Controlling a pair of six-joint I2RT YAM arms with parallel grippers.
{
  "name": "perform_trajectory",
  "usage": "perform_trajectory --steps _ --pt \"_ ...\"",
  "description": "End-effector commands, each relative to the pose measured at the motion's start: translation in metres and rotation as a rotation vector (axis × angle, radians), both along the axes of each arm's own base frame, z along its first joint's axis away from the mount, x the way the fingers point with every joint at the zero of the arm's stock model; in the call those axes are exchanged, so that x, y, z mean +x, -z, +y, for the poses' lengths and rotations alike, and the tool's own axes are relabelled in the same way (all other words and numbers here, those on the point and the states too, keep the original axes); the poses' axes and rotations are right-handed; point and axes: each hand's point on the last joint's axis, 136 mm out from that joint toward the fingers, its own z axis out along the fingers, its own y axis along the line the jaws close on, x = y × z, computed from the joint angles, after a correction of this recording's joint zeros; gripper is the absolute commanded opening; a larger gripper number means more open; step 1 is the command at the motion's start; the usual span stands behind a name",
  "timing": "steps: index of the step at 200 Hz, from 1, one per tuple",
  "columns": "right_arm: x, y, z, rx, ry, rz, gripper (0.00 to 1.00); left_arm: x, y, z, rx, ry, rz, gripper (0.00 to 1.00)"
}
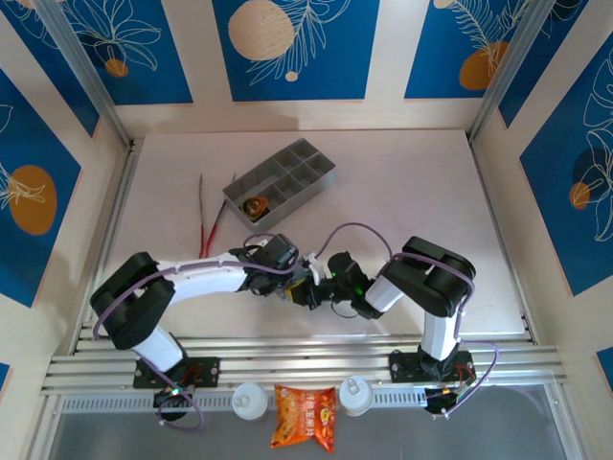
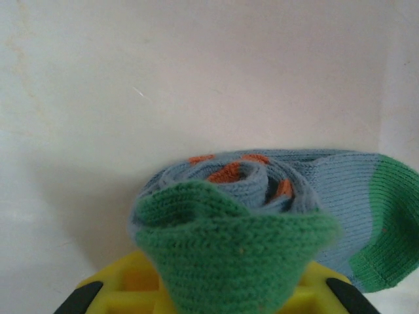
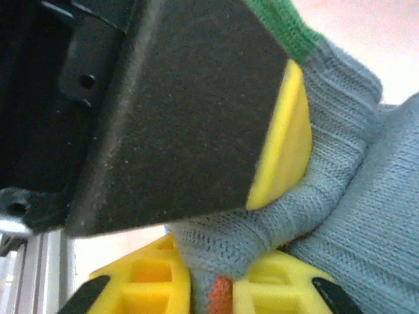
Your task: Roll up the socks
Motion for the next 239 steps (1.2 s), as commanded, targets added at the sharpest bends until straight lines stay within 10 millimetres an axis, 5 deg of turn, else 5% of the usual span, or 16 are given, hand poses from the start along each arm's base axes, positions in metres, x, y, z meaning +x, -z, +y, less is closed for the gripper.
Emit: perform_trajectory --steps 1,55,99,158,190,208,239 --pt "-0.036 0.098 -0.071 -0.533 -0.043 0.078 0.27 -0.097 0.064 0.037 0.197 0.119 0.400 0.13" --pt "-0.023 0.027 -0.054 -0.537 -0.082 -0.401 0.48 -0.095 0.058 0.032 0.300 0.113 0.491 0.07" --pt "-0.024 -0.015 -0.053 -0.432 0.033 -0.424 0.50 -0.094 0.053 0.026 0.364 0.095 0.567 0.06" --pt "-0.012 -0.044 -0.094 -0.278 0.468 -0.076 0.46 -0.095 0.042 0.017 0.434 -0.011 0.653 0.00" --pt "-0.026 -0.033 -0.126 -0.290 0.775 0.390 0.42 -0.102 0.051 0.034 0.426 -0.130 0.691 0.00" --pt "-0.043 -0.029 -0.114 -0.223 0.773 0.624 0.43 -0.098 0.051 0.035 0.400 -0.164 0.674 0.00" --pt "-0.045 -0.043 -0.090 -0.025 0.760 0.744 0.57 -0.091 0.048 0.023 0.400 -0.119 0.676 0.00"
